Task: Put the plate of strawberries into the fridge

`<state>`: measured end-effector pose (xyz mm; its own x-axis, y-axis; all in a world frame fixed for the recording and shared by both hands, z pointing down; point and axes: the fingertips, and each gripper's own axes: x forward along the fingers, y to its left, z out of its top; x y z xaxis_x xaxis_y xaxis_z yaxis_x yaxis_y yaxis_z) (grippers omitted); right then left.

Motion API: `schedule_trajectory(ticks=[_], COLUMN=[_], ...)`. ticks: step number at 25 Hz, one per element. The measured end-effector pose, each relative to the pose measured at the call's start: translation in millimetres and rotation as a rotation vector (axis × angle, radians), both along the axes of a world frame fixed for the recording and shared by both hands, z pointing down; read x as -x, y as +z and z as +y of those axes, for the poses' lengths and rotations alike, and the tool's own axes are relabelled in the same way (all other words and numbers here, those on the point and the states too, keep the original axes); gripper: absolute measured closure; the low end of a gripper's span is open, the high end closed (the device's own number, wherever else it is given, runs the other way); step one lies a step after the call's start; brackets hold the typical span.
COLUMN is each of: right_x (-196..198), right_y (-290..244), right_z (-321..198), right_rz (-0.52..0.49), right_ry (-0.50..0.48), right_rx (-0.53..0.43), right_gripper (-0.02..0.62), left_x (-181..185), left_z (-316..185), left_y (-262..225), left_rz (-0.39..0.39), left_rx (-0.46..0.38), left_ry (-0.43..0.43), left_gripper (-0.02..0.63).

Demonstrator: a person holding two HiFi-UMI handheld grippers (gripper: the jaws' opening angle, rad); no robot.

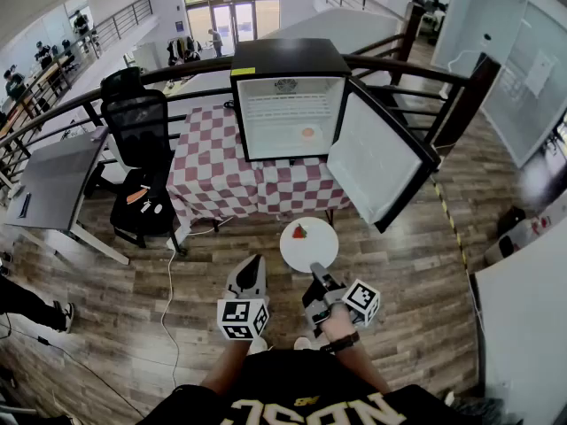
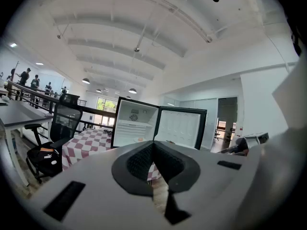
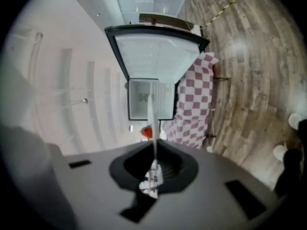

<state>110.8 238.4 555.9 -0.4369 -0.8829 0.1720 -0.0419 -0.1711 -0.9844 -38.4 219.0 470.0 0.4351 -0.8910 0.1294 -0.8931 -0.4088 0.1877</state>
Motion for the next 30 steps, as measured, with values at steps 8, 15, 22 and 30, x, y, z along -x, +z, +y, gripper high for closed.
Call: schedule_trajectory(ticks=[8, 15, 22, 30], right_x=[-11.1, -36.0, -35.9, -21.8], right_y=[-3.5, -1.5, 0.9, 14.3], right_z=[20.2, 29.8, 29.1, 4.2], right_rz=[0.005, -0.007, -0.033, -0.039], right_ry=[-0.045, -0.064, -0.105, -0.140], right_rx=[0.005, 0.014, 0.008, 0.018], right_gripper=[0.565, 0.565, 0.565, 0.565], left_x=[-20.2, -45.1, -45.1, -40.4], left_z=[17.5, 30.9, 36.9, 12.3], left_y=[4.3, 2.9, 15.9, 25.9], left_rz=[0.018, 0.002, -0.009, -0.010], left_rx=[0.013, 0.003, 0.026, 0.037], left_ry=[-0.021, -0.031, -0.075, -0.086], left_gripper=[0.589, 0.589, 0.589, 0.589])
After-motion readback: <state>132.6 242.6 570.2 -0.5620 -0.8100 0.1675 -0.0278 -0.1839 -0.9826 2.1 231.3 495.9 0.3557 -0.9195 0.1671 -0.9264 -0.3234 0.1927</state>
